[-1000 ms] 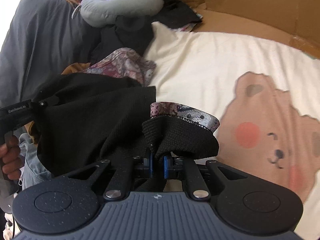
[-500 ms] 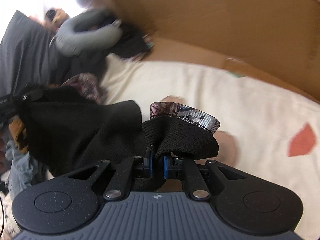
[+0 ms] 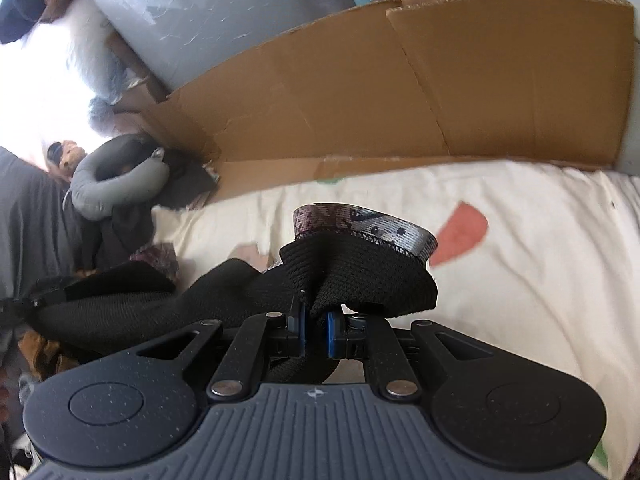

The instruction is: Fold clothes

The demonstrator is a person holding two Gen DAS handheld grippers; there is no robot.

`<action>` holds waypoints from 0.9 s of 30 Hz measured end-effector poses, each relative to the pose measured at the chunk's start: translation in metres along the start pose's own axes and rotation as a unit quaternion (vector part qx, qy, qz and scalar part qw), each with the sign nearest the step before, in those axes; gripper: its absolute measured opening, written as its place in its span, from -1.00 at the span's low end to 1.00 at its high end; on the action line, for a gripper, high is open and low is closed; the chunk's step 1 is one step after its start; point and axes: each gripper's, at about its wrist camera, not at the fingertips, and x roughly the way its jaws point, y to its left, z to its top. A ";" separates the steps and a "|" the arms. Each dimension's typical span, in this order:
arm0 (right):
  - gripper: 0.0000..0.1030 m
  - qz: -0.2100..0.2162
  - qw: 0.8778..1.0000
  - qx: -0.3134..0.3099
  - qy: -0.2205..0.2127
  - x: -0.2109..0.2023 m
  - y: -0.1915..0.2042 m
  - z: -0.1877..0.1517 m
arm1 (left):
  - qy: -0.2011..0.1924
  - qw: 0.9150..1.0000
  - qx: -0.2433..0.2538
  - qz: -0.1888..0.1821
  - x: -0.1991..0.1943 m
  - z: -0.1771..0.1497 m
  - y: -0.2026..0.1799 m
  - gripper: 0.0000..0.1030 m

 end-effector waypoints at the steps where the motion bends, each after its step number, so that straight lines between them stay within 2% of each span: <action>1: -0.84 0.004 1.000 -0.005 -0.002 -0.003 0.004 -0.008 | 0.005 1.000 0.007 0.004 -0.003 -0.004 0.001 -0.91; 4: -0.83 0.019 1.000 -0.001 0.003 -0.006 0.012 -0.034 | 0.030 0.999 0.015 0.020 -0.009 -0.016 0.010 -0.91; 6: -0.80 0.031 0.999 0.007 0.023 -0.005 0.013 -0.047 | 0.046 0.998 0.019 0.031 -0.014 -0.023 0.018 -0.91; 8: -0.60 0.033 0.999 0.012 0.041 -0.005 0.013 -0.054 | 0.058 0.997 0.020 0.041 -0.019 -0.029 0.024 -0.92; 10: -0.50 0.036 0.997 0.018 0.058 -0.005 0.013 -0.061 | 0.069 0.996 0.020 0.048 -0.023 -0.034 0.031 -0.92; 11: -0.30 0.034 0.997 0.020 0.062 -0.005 0.012 -0.060 | 0.075 0.996 0.020 0.053 -0.026 -0.037 0.034 -0.92; 12: -0.17 0.032 0.997 0.023 0.065 -0.007 0.010 -0.061 | 0.081 0.995 0.019 0.057 -0.029 -0.041 0.037 -0.92; 14: -0.06 0.026 0.997 0.031 0.061 -0.014 0.003 -0.060 | 0.092 0.994 0.015 0.065 -0.034 -0.050 0.044 -0.92; 20: -0.05 -0.009 0.997 0.059 0.057 -0.018 -0.018 -0.060 | 0.135 0.987 0.001 0.090 -0.044 -0.082 0.066 -0.92; 27: -0.05 0.011 0.997 0.037 0.069 -0.010 -0.007 -0.065 | 0.172 0.979 -0.019 0.104 -0.046 -0.108 0.090 -0.92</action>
